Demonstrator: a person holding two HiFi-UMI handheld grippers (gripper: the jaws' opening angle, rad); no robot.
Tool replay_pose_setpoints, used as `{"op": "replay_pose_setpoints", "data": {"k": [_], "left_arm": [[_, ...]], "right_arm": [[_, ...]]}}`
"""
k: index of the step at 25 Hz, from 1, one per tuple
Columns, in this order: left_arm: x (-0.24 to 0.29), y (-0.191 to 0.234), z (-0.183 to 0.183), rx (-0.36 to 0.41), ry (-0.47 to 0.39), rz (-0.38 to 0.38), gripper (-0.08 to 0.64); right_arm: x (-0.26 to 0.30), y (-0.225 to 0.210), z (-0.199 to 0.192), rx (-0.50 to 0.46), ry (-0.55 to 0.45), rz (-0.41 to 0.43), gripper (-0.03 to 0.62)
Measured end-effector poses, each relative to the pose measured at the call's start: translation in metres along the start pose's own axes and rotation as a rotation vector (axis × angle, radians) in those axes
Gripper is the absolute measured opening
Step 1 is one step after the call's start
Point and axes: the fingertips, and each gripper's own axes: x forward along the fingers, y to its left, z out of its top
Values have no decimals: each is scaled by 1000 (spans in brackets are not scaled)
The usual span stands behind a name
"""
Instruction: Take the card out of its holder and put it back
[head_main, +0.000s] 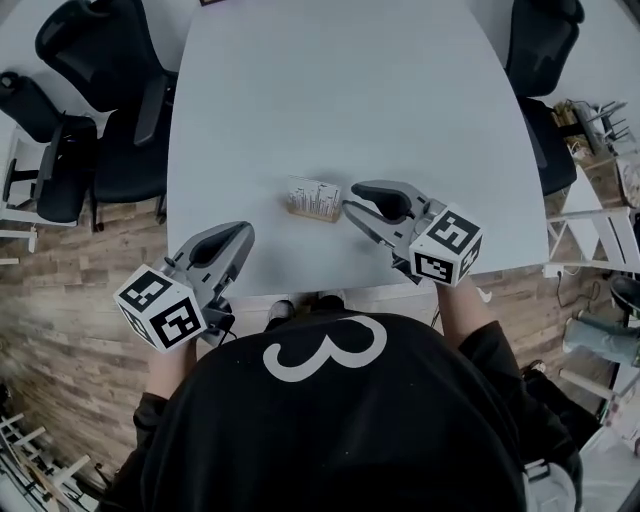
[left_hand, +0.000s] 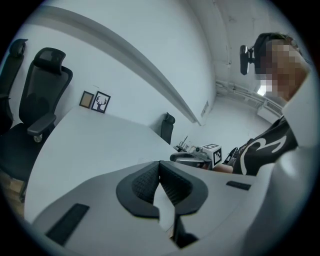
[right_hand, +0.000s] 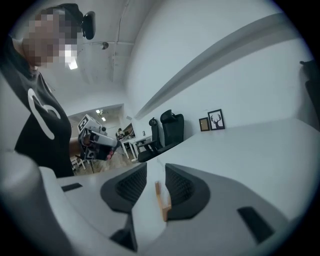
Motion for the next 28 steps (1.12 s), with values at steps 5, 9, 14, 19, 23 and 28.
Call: {"op": "replay_pose_setpoints", "data": {"k": [5,9,14,19,23,28], "left_arm": [[-4,10,1,-24,-27,56,12],[-7,16,1,-41,-50,81,12],[-7,26,1,-58,-63,100,12],[-3,29,1,-64,-76,99,12],[0,30,1,-72,-79,100,12],[-2,33,-1,-82,-77,114,12]], "right_arm": [[22,-14,-21,-21,55,38,110],[37,-24,-37,-12,89,38,110],[48,-26,-43,38,91,72,108],[51,-24,-46,27,105,85,67],[51,-22,-47,21,104,100,43],[52,-17,-45,-10,106,114,25]]}}
